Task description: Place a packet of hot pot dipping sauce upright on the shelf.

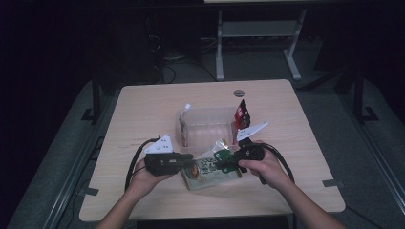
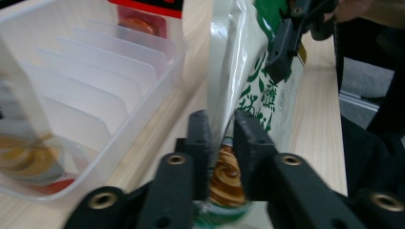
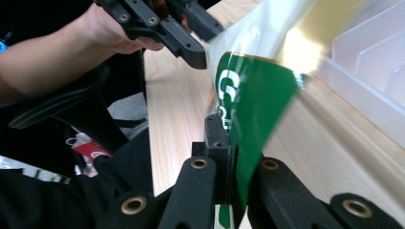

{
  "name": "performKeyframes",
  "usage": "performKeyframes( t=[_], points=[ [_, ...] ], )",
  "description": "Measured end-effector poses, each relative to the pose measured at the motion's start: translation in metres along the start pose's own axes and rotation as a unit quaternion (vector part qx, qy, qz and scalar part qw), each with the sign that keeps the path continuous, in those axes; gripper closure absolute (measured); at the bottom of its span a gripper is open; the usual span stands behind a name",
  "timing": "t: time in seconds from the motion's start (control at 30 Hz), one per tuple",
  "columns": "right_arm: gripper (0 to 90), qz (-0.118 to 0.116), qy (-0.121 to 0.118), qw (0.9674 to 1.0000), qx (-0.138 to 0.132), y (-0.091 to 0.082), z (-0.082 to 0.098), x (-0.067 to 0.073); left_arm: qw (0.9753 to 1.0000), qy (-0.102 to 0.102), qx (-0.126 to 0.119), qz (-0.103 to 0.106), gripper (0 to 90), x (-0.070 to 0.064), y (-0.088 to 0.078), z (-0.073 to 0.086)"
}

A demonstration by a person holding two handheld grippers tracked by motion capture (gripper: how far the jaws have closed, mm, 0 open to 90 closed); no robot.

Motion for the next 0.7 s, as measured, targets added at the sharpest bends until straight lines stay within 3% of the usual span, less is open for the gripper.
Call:
performKeyframes(
  t=[0.13,0.27,0.4,0.7],
  points=[
    [89.8,-0.006,0.003,1.0000,-0.005,-0.002,0.000,0.001,0.9998,-0.011,-0.003,-0.017,57.3,0.006,-0.008,0.003],
    [89.8,-0.011,0.006,0.9998,-0.014,-0.006,-0.003,0.003,0.9995,-0.017,0.016,-0.023,50.6,0.009,-0.008,0.010],
    [89.9,-0.008,0.000,0.9996,-0.026,-0.011,-0.006,0.005,0.9991,-0.007,0.038,-0.021,48.0,0.006,-0.002,0.013],
    [89.9,0.005,-0.002,0.9980,-0.063,-0.027,-0.022,0.005,0.9980,-0.012,0.062,-0.006,33.6,0.006,0.003,0.018]
  ],
)
Point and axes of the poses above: each handheld gripper's, and its own axes: y roughly forward along the jaws, z roughly out of its underside, x roughly to its left, the point moved 1 cm from there along y, roughly forward along the jaws, and after that the axes turned 14 degrees about -y, right-handed, at the moved point
